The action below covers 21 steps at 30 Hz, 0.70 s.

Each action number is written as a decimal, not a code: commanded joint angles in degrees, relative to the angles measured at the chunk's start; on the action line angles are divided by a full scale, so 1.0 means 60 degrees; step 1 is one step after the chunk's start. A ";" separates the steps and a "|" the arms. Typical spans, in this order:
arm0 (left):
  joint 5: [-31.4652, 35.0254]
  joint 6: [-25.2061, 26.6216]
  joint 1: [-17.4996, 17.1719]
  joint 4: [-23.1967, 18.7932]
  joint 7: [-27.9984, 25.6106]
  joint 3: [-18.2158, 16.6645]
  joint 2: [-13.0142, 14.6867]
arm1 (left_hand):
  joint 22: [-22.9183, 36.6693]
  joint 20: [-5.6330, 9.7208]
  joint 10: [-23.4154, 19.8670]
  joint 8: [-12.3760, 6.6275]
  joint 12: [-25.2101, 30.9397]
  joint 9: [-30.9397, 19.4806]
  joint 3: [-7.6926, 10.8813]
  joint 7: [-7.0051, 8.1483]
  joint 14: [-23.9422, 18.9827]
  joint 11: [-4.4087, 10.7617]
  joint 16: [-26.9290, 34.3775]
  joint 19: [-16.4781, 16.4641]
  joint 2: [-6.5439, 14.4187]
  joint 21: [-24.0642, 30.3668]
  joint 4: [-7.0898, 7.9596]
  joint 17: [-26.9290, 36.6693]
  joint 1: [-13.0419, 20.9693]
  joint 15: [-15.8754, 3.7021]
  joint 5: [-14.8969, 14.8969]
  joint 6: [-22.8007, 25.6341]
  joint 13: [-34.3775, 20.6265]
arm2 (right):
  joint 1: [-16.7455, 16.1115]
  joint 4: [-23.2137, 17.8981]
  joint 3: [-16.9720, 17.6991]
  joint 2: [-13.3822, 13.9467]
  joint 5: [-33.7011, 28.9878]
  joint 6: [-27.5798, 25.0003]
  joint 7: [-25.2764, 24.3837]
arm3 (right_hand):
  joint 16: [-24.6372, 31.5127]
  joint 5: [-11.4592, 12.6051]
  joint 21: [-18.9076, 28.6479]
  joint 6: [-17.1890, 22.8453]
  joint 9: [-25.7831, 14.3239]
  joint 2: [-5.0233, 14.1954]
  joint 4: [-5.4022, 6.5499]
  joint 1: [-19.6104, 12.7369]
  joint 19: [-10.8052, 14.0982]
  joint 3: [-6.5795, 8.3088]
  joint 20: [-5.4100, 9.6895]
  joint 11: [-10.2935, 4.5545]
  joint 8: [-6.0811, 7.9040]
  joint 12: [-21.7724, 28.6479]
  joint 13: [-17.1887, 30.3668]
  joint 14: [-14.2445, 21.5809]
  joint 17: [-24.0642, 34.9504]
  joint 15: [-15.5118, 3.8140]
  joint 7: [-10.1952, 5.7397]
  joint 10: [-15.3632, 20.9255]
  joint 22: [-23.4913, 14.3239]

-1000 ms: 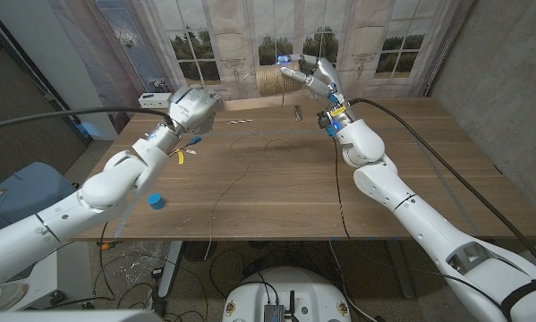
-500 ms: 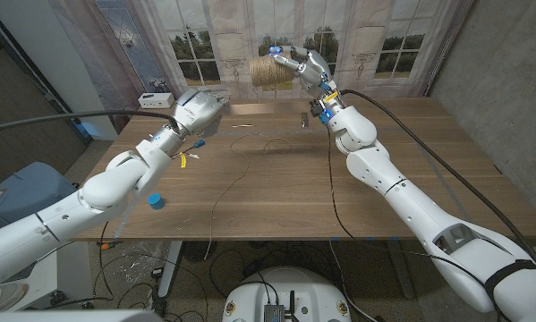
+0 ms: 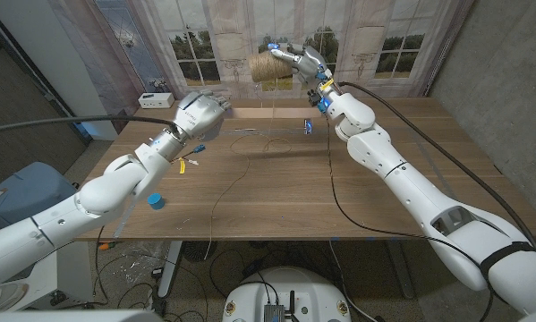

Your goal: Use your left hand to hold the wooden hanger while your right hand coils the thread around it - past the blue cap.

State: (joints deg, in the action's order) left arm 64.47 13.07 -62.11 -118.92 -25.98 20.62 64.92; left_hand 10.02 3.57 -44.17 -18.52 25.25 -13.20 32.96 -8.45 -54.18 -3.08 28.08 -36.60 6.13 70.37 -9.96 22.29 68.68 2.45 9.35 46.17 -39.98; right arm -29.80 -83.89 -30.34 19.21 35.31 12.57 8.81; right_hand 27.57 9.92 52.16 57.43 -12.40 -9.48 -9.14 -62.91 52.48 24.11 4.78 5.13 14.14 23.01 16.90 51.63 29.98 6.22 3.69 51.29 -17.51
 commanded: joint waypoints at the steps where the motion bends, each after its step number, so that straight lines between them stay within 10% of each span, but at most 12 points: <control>1: 0.0280 0.0170 -0.0287 -0.0003 -0.0365 -0.0123 0.0078 | 0.0021 0.0874 -0.1426 0.0003 0.0052 -0.1802 0.0540 0.1038 -0.1931 0.1341 -0.0009 0.0022 0.0375 0.0066 0.0214 0.2615 -0.0082 -0.2581 0.0201 0.1122 -0.0121 | 0.0748 0.0030 0.0118 0.0333 0.0611 -0.2582 -0.0358 | 0.0079 -0.0019 0.0148 0.0076 -0.0040 0.3006 0.0015 -0.3086 -0.0310 -0.0022 0.1147 0.0037 -0.0069 -0.0012 0.0027 0.2281 0.0087 -0.3238 0.0039 0.0088 -0.0013; 21: 0.0338 0.0402 -0.0452 0.0127 -0.0799 -0.0242 0.0070 | 0.0020 0.0882 -0.1444 0.0051 -0.0006 -0.1819 0.0559 0.1041 -0.1943 0.1364 -0.0063 0.0037 0.0369 0.0085 0.0213 0.2642 -0.0096 -0.2578 0.0202 0.1121 -0.0156 | 0.2042 0.0506 -0.0017 0.0652 0.0683 -0.5983 -0.1632 | 0.0331 -0.0011 0.0834 0.0071 -0.0051 0.3074 0.0041 -0.3185 -0.0019 -0.0043 0.1132 0.0410 -0.0203 0.0130 0.0261 0.3016 0.0491 -0.3188 0.0290 0.0272 0.0145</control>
State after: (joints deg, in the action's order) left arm 66.37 14.86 -64.28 -118.67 -29.40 19.66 65.29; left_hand 9.99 3.47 -44.18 -18.25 24.96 -13.20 32.96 -8.38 -54.18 -3.08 27.43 -36.50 6.14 70.72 -9.96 24.40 68.68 2.45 9.35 46.23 -40.02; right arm -21.43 -81.67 -30.01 21.96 38.71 -9.45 4.12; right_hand 29.07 9.92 56.59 57.81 -12.39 -9.47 -8.99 -62.91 52.40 23.79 4.71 7.19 13.27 23.51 18.20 53.03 30.93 6.63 4.95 52.91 -16.67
